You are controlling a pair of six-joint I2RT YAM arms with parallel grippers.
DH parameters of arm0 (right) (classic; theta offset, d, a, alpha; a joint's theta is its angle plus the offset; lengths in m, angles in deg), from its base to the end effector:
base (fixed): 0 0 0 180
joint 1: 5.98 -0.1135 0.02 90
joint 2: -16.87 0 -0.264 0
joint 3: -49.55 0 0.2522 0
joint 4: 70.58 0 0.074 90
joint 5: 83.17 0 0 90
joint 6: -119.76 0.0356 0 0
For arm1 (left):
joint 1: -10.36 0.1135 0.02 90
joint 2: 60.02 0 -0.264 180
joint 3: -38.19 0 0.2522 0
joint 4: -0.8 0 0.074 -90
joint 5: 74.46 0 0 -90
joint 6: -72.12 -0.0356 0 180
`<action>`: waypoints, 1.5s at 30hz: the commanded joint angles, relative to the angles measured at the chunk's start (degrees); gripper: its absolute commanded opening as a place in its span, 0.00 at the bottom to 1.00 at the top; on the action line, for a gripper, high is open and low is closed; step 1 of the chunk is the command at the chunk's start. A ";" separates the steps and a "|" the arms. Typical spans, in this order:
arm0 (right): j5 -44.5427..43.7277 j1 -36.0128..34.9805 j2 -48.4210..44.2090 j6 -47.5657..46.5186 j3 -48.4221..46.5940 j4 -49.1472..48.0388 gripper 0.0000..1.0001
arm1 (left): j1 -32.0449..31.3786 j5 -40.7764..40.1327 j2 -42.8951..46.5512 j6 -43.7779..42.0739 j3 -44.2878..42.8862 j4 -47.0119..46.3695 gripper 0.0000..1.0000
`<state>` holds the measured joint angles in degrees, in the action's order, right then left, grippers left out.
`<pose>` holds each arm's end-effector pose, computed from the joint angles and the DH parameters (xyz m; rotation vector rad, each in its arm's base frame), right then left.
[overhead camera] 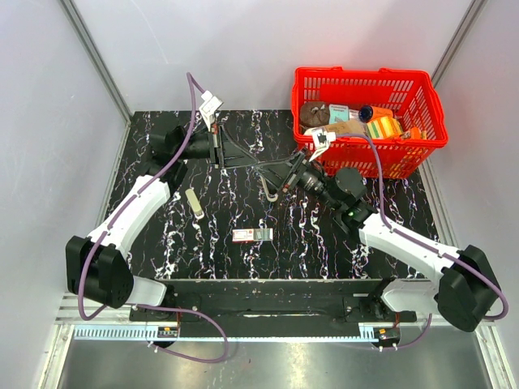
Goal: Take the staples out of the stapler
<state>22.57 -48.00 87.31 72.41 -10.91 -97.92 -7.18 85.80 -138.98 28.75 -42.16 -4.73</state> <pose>0.2040 0.1968 0.3509 -0.2551 1.3989 1.4230 0.2826 -0.1245 0.3891 0.7392 1.6674 -1.7078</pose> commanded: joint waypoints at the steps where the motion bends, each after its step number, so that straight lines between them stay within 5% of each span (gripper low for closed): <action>1: 1.30 0.27 0.40 0.68 -2.79 -3.46 0.30 | 0.23 -0.83 1.44 -1.63 -0.65 -0.31 0.08; 14: 0.69 0.18 0.23 0.68 -2.61 -3.28 0.08 | 0.23 -1.61 2.23 -5.14 -1.35 3.81 0.13; 22: 0.34 0.27 -1.35 -0.72 -1.73 1.89 0.06 | 1.45 -3.90 2.41 -12.35 -4.51 12.87 0.45; 24: -0.19 0.27 -2.66 -1.61 -0.94 4.88 0.06 | 3.29 -3.81 1.97 -12.44 -5.48 13.05 0.61; 28: -2.03 0.18 -4.42 -4.06 -0.59 13.74 0.06 | 8.04 -4.51 0.65 -15.76 -7.50 17.50 0.78; 34: -7.65 0.01 -2.41 -6.62 -2.17 33.17 0.00 | 9.63 -22.58 -2.60 -45.11 -13.48 49.23 0.76; 40: -21.17 -6.22 2.85 -4.69 -2.87 45.65 0.00 | 9.63 -36.40 -1.03 -57.25 -5.41 52.78 0.74; 45: -32.95 -12.11 12.34 -2.84 -8.75 55.85 0.00 | 9.63 -39.14 -0.41 -60.95 -2.76 53.92 0.74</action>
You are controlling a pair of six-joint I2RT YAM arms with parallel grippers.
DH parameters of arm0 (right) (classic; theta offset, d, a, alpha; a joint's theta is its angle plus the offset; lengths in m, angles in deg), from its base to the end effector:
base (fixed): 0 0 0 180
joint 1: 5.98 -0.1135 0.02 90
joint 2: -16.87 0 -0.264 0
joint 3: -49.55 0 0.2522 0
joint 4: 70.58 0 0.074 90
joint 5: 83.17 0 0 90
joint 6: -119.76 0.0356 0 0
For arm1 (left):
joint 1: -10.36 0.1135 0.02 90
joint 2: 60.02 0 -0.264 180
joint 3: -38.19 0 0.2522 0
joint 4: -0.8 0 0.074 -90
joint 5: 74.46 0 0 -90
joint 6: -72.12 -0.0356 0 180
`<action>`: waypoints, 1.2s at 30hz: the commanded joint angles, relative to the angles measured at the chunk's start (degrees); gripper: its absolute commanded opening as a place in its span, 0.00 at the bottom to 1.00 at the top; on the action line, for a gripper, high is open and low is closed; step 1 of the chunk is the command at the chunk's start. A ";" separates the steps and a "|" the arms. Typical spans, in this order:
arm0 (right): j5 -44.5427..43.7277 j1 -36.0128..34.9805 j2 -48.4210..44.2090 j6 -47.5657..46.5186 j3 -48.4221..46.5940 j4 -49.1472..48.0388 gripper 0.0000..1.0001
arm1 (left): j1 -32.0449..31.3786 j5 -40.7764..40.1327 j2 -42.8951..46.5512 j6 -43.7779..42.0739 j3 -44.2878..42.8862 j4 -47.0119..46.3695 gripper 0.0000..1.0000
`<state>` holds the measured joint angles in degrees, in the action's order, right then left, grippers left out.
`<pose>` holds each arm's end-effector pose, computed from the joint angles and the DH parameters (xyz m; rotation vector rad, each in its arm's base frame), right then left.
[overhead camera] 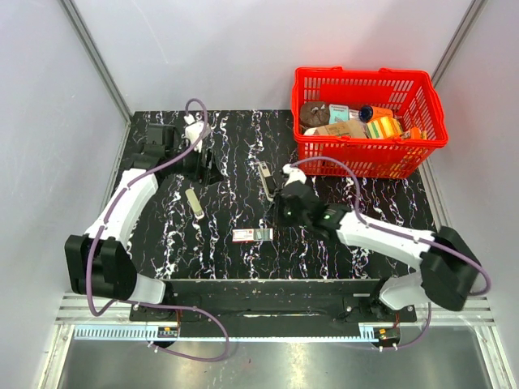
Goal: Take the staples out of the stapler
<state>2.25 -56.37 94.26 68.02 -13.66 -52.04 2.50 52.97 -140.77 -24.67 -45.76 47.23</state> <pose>0.1928 0.2285 0.2502 -0.1891 2.2456 0.7953 0.2981 -0.0630 0.3181 0.6075 2.1673 -0.7634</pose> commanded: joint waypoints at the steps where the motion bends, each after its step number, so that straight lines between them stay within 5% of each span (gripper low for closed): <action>1: -14.13 -4.62 6.97 2.16 -7.05 11.29 0.00 | -0.05 -6.49 1.30 -8.06 1.11 2.14 0.74; 14: -22.23 -9.46 22.63 8.06 -18.83 22.03 0.00 | -1.28 -7.02 2.44 -10.70 5.41 1.97 0.72; 36: -24.86 -11.92 28.61 12.02 -20.95 23.17 0.00 | -2.34 -6.93 4.20 -10.44 7.09 1.26 0.71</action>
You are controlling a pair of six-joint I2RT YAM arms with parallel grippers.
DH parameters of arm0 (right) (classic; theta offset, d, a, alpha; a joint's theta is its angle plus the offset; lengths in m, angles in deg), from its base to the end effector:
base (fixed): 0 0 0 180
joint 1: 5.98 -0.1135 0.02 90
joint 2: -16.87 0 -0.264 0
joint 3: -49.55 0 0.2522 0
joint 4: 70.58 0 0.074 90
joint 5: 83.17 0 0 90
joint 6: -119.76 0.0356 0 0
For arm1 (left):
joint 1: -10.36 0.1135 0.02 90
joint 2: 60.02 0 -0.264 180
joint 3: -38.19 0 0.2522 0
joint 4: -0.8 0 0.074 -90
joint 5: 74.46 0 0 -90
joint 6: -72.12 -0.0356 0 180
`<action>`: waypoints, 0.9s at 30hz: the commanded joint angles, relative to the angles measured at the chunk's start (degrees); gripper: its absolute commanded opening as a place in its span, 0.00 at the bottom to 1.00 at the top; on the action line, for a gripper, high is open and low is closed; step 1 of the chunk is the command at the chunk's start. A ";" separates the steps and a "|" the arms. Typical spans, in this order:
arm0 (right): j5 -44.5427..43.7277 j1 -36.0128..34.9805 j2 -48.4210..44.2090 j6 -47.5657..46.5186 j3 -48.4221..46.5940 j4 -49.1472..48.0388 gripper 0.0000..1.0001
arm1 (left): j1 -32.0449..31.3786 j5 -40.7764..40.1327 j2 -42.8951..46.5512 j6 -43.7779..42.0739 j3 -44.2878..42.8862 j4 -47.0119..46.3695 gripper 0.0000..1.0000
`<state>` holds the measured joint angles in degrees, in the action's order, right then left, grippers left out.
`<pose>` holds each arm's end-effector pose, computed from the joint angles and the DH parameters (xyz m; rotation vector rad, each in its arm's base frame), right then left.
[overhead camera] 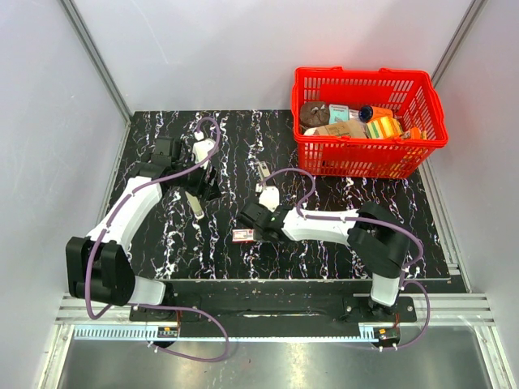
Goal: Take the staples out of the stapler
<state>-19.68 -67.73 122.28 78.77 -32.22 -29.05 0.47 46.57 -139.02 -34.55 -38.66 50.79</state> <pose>0.1871 0.3146 0.1708 -0.1497 2.5183 0.1192 0.2784 -0.0672 0.2807 0.7696 2.2713 -0.6132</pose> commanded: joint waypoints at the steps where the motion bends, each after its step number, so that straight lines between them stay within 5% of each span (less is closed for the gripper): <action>1: -2.94 -0.56 0.68 1.26 -2.48 0.01 0.00 | -0.31 -0.53 2.54 -0.56 -0.10 -2.30 0.71; 27: -3.38 -0.56 2.26 -1.03 -3.01 -1.93 0.00 | -0.66 0.00 2.98 -0.74 0.51 -2.30 0.71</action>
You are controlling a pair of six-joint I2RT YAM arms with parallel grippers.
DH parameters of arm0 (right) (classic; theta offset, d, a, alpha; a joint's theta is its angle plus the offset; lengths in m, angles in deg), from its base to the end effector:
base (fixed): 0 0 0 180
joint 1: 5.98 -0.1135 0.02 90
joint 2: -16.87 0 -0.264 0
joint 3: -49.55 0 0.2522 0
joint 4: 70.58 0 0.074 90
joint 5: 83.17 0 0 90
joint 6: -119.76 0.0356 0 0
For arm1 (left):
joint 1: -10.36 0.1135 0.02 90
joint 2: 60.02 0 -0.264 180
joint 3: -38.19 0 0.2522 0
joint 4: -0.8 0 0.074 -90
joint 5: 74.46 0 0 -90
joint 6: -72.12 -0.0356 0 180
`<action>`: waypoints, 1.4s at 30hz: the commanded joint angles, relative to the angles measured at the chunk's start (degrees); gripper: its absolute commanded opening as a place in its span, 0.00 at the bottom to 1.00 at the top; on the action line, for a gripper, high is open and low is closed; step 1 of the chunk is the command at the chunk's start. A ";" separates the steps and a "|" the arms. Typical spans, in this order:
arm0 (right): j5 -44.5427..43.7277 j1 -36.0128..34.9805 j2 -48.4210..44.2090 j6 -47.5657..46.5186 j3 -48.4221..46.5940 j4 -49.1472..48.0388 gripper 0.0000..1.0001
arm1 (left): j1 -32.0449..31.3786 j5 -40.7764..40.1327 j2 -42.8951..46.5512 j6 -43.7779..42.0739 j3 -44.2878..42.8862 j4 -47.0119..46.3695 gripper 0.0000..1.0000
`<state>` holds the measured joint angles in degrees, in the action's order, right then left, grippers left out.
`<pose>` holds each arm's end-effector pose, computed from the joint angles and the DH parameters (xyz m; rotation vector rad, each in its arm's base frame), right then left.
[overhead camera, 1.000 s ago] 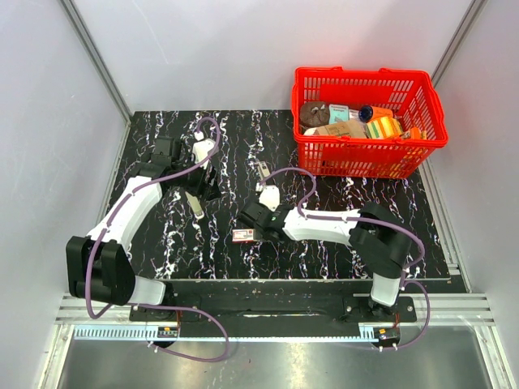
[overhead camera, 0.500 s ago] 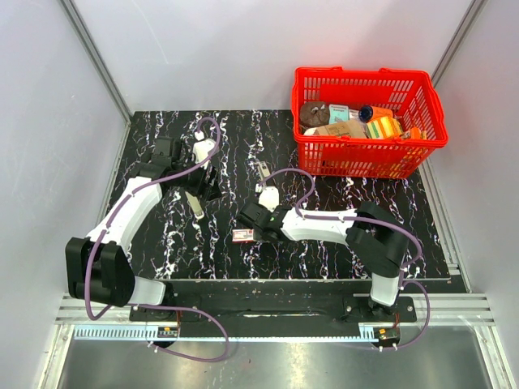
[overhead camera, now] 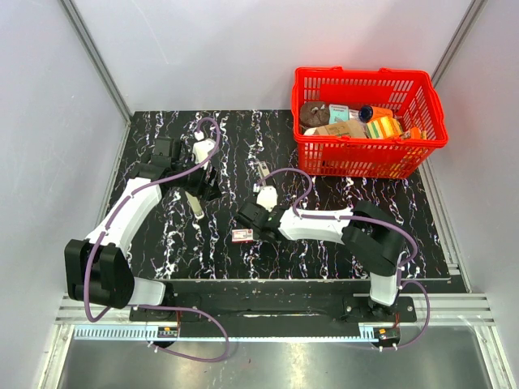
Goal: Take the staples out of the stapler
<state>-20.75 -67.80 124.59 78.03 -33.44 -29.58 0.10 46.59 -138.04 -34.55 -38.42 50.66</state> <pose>0.1906 0.3208 0.1632 -0.1646 2.5085 0.0894 0.2749 -0.0684 0.2840 0.7782 2.2547 -0.6118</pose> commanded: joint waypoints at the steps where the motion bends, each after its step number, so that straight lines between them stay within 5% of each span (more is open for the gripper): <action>1: -2.40 -0.49 -0.23 -0.54 -1.78 -1.32 0.00 | -0.29 -0.02 2.08 -0.82 0.36 -2.17 0.71; 18: -3.80 -0.49 -6.03 0.68 2.61 -1.49 0.00 | -0.46 0.07 3.05 -0.65 0.71 -2.08 0.70; 42: -1.35 -0.49 -1.46 -0.02 -0.03 0.71 0.00 | -0.73 0.15 2.96 -0.38 0.36 -2.17 0.70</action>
<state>-21.99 -67.80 122.06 77.74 -31.23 -29.86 -0.45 46.59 -136.58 -34.59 -37.79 50.48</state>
